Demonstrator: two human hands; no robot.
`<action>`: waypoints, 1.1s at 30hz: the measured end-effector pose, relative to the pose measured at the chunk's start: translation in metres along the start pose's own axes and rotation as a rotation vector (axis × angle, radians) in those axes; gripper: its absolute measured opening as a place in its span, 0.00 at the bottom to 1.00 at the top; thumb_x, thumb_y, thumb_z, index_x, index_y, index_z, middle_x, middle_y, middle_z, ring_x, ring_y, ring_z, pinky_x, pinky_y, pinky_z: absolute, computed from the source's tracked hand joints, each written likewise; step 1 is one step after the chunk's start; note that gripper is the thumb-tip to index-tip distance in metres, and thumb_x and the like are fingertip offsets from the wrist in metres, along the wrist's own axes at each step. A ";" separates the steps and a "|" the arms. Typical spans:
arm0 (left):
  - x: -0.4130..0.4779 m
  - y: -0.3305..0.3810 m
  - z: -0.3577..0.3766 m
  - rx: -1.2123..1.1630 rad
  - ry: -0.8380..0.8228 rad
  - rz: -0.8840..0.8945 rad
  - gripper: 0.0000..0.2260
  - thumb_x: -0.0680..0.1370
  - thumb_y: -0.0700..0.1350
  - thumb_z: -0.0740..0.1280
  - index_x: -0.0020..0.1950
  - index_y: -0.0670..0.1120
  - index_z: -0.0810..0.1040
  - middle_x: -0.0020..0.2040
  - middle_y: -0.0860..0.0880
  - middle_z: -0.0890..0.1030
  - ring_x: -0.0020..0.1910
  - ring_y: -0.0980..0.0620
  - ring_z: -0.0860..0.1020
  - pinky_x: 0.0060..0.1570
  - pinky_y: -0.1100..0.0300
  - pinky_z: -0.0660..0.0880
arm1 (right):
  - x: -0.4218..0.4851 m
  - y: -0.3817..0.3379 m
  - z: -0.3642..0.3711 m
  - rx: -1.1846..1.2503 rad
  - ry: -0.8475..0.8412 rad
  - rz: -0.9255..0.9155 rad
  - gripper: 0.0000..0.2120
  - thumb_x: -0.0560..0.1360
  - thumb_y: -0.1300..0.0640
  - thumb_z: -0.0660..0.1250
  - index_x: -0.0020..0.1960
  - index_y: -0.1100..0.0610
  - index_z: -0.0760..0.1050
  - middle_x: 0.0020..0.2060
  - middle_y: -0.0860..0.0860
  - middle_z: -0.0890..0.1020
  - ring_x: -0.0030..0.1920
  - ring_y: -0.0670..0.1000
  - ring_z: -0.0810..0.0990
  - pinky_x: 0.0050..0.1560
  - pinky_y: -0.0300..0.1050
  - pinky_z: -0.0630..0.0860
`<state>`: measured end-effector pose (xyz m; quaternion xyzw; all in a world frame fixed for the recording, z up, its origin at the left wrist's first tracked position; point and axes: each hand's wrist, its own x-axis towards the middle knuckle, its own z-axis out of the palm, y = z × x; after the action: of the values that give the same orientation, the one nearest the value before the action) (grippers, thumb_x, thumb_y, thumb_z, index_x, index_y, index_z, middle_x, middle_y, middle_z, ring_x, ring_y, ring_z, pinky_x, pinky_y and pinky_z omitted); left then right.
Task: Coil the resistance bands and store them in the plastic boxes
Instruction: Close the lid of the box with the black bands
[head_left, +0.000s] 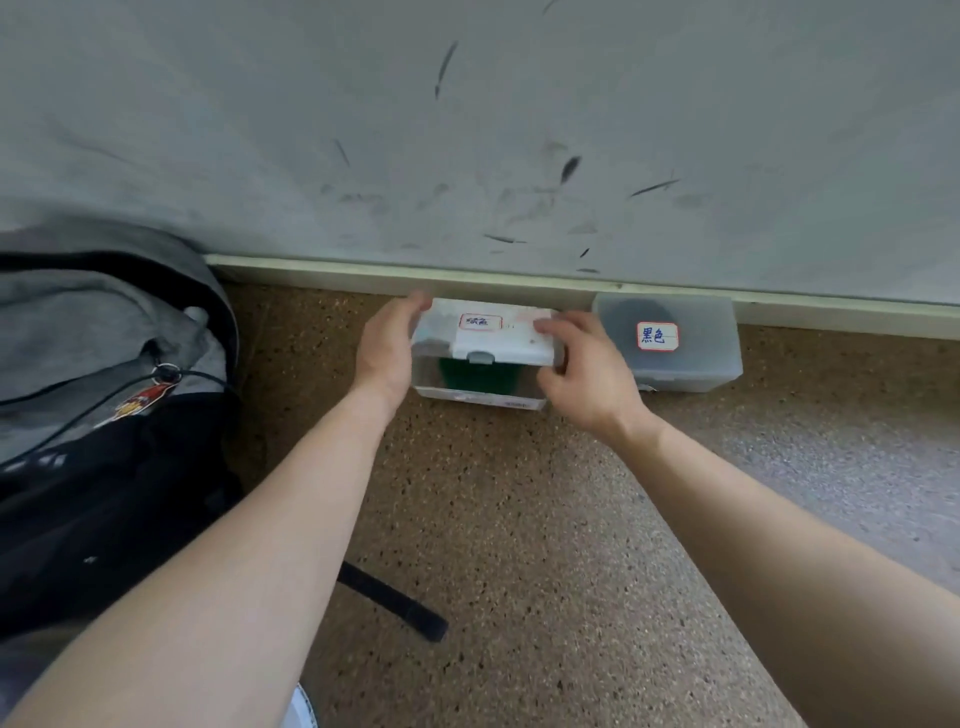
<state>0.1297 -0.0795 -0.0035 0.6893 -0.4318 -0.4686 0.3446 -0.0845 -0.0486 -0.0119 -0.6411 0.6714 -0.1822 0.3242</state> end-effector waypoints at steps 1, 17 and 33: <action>-0.001 -0.005 0.001 0.035 0.009 0.026 0.16 0.81 0.57 0.60 0.62 0.52 0.80 0.60 0.53 0.80 0.61 0.52 0.76 0.56 0.56 0.71 | -0.005 0.003 0.005 -0.089 -0.025 -0.027 0.28 0.74 0.58 0.68 0.74 0.54 0.71 0.73 0.53 0.68 0.70 0.56 0.71 0.68 0.49 0.71; -0.013 -0.063 0.013 0.925 -0.011 0.358 0.32 0.79 0.49 0.69 0.79 0.58 0.57 0.80 0.43 0.57 0.73 0.39 0.68 0.67 0.45 0.71 | 0.044 -0.005 0.007 -0.461 -0.251 -0.159 0.49 0.67 0.39 0.75 0.80 0.47 0.55 0.77 0.53 0.63 0.77 0.59 0.58 0.75 0.53 0.59; -0.021 -0.060 0.043 0.222 0.191 0.007 0.27 0.82 0.51 0.64 0.79 0.56 0.59 0.77 0.51 0.67 0.72 0.47 0.70 0.69 0.50 0.67 | 0.023 0.000 0.015 -0.509 -0.145 -0.106 0.42 0.72 0.42 0.75 0.79 0.44 0.58 0.81 0.57 0.53 0.80 0.60 0.51 0.73 0.58 0.65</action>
<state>0.1012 -0.0400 -0.0635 0.7631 -0.4486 -0.3491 0.3076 -0.0735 -0.0685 -0.0273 -0.7476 0.6361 0.0222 0.1896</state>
